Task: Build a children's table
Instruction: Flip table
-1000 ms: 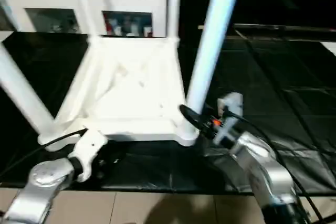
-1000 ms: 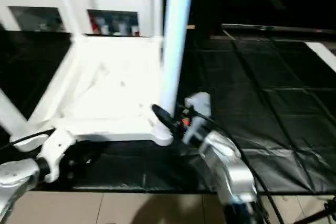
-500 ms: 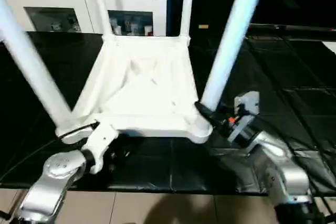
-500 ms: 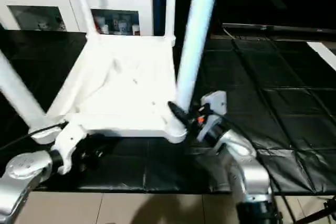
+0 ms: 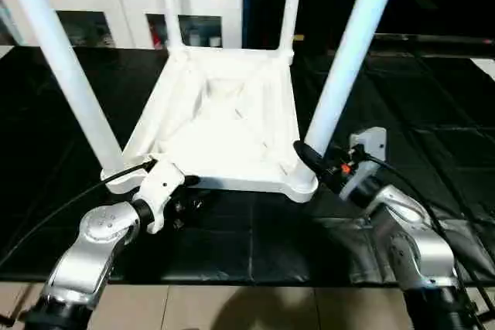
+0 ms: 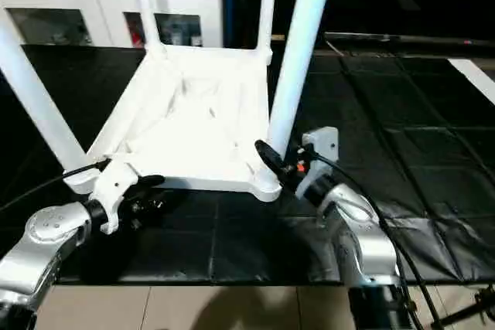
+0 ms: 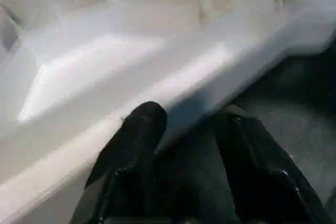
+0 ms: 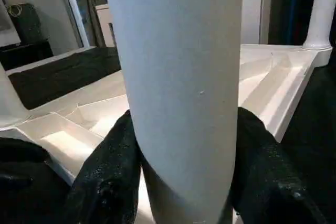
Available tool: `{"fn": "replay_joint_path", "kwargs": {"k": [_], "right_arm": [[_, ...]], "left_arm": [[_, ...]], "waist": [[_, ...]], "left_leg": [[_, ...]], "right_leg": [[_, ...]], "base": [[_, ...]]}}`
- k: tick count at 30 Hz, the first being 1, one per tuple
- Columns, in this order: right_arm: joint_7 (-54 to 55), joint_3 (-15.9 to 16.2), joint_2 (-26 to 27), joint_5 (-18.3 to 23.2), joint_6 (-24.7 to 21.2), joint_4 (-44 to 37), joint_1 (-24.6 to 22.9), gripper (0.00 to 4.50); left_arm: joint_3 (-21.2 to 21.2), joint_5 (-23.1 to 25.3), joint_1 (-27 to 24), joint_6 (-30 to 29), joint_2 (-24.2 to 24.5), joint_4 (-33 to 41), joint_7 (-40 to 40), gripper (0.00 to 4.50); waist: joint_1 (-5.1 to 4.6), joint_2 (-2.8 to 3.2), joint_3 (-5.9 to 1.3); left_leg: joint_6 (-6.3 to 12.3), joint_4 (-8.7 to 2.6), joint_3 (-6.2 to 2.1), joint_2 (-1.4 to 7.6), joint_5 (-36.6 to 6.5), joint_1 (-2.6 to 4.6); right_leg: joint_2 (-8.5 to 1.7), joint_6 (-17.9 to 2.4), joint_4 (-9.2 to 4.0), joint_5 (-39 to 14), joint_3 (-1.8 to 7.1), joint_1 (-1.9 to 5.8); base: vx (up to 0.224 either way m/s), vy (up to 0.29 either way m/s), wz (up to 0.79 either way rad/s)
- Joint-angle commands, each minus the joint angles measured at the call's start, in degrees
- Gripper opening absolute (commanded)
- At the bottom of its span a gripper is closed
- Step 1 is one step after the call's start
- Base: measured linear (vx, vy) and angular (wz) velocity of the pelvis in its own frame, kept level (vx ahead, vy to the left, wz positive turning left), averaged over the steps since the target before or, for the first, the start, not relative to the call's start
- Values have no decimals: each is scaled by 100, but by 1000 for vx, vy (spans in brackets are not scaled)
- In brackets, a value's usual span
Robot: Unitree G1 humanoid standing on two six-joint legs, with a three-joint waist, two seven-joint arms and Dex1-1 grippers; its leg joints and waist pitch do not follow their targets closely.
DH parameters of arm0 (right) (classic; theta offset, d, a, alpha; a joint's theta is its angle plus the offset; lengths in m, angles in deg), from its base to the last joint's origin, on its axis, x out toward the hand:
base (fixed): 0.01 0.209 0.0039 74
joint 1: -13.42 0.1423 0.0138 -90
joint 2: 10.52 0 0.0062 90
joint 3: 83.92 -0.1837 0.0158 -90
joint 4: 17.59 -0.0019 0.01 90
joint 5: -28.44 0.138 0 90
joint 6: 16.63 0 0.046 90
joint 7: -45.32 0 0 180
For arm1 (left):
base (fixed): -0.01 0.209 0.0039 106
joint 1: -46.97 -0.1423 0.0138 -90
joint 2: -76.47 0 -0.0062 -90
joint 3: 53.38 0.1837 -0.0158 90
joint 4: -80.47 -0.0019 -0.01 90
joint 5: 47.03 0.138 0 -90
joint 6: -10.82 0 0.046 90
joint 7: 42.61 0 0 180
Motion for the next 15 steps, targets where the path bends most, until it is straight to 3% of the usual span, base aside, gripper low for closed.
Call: {"fn": "replay_joint_path", "kwargs": {"k": [1, 2, 3, 4, 5, 6, 9, 10, 12, 15], "right_arm": [[115, -38, -18, -61, 5, 68, 21, 249], [147, -45, -4, -86, 67, 74, 24, 263], [211, -77, 43, -97, 172, 67, 22, 263], [213, -87, 58, -77, 177, 52, 15, 263], [218, -104, 84, -44, 185, 26, 4, 273], [198, -128, 140, 36, 171, -32, -47, 289], [165, -114, 192, 97, 143, -129, -153, 307], [198, -79, 201, 63, 151, -213, -267, 325], [214, -44, 152, 14, 190, -400, -509, 345], [176, -69, 111, 116, 60, -587, -691, 368]], "left_arm": [[-287, -245, -128, 37, -77, 328, -210, 211], [-356, -298, -177, 42, -111, 396, -264, 211], [-510, -390, -283, 68, -175, 541, -391, 211], [-578, -456, -332, 102, -199, 620, -408, 211], [-690, -566, -412, 159, -239, 749, -438, 244], [-869, -806, -571, 193, -272, 1032, -386, 244], [-1044, -1080, -815, 234, -224, 1423, -190, 250], [-1138, -1200, -1030, 186, -141, 1648, -62, 279], [-1294, -1455, -1506, -37, 53, 1983, 214, 290], [-1445, -1670, -1760, -207, 168, 2151, 322, 322]], "waist": [[-15, 67, -305], [-25, 56, -296], [-31, -23, -288], [-20, 5, -286], [-23, 16, -288], [-24, -26, -277], [-11, 44, -257], [-11, 40, -260], [-14, 13, -251], [-22, 8, -215]], "left_leg": [[80, -423, -99, 274, -1232, 14], [95, -425, -97, 276, -1248, 6], [120, -427, -89, 276, -1269, 0], [125, -430, -99, 271, -1245, -2], [137, -427, -99, 280, -1243, 3], [152, -436, -98, 280, -1253, -5], [136, -453, -108, 290, -1403, 7], [112, -454, -108, 295, -1439, 11], [133, -465, -97, 286, -1429, -1], [128, -482, -92, 270, -1611, 8]], "right_leg": [[-446, -960, -326, -1299, 340, 249], [-445, -941, -335, -1396, 340, 250], [-446, -895, -358, -1538, 337, 246], [-451, -889, -344, -1594, 336, 249], [-444, -856, -348, -1644, 339, 235], [-446, -834, -366, -1703, 336, 236], [-444, -773, -387, -1912, 342, 206], [-441, -763, -382, -1867, 347, 200], [-421, -726, -374, -1831, 355, 197], [-408, -648, -409, -2136, 353, 181]], "base": [[0, 0, 0], [0, 0, 0], [0, 0, 0], [0, 0, 0], [0, 0, 0], [0, 0, 0], [0, 0, 0], [0, 0, 0], [0, 0, 0], [0, 0, 0]]}}
